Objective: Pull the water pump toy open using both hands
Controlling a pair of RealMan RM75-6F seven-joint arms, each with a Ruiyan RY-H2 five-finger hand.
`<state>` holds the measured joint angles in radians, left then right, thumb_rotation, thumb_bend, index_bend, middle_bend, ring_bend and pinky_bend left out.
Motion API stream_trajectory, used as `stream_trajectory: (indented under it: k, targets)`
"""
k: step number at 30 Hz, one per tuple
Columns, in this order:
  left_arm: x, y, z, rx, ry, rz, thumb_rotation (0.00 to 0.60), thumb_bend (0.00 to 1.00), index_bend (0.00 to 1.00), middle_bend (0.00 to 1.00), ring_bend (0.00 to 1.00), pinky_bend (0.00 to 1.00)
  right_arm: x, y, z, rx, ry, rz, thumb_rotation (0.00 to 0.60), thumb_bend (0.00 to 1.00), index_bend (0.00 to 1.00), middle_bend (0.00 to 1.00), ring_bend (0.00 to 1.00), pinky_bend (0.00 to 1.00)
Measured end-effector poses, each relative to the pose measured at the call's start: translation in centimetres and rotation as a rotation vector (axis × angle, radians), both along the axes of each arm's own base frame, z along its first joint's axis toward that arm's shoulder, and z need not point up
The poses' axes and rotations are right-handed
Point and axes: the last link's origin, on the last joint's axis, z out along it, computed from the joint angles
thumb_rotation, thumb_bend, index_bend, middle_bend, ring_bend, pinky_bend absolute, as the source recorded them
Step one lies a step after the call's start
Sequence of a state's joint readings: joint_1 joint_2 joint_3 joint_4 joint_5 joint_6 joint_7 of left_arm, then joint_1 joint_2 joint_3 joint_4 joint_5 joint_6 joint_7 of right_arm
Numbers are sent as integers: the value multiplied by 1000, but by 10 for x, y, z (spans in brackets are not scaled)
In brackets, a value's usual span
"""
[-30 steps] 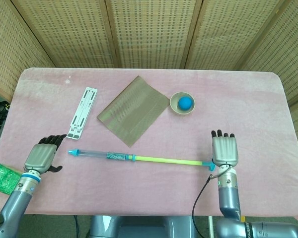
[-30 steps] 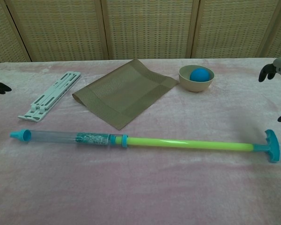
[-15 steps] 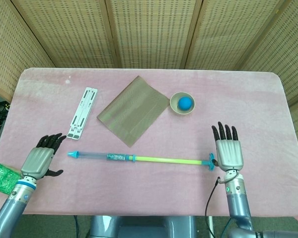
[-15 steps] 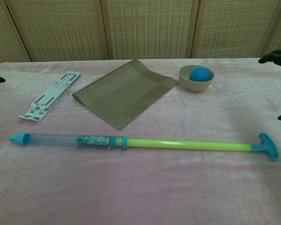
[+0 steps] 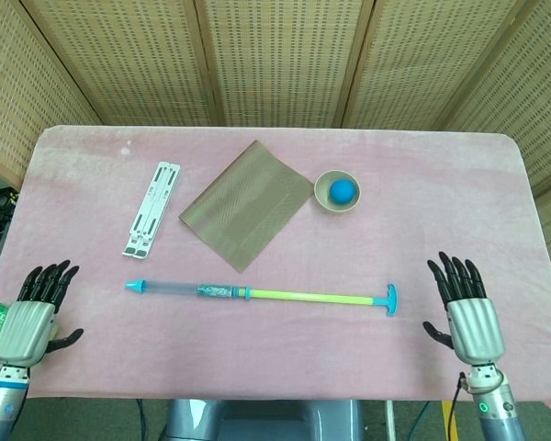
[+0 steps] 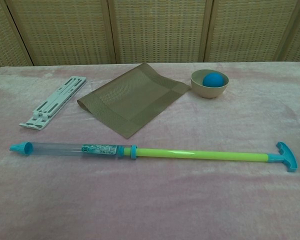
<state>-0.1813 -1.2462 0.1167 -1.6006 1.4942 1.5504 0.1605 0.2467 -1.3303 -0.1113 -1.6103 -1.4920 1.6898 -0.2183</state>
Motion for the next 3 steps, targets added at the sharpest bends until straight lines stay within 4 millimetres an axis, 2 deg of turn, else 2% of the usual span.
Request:
stream_trajectory:
  k: [3]
  targets:
    - [0,-2,2,17,-3,-3,600,133,0,0,0,0,-6,6,1,0,-2,-7,600,149,1,0,0,0]
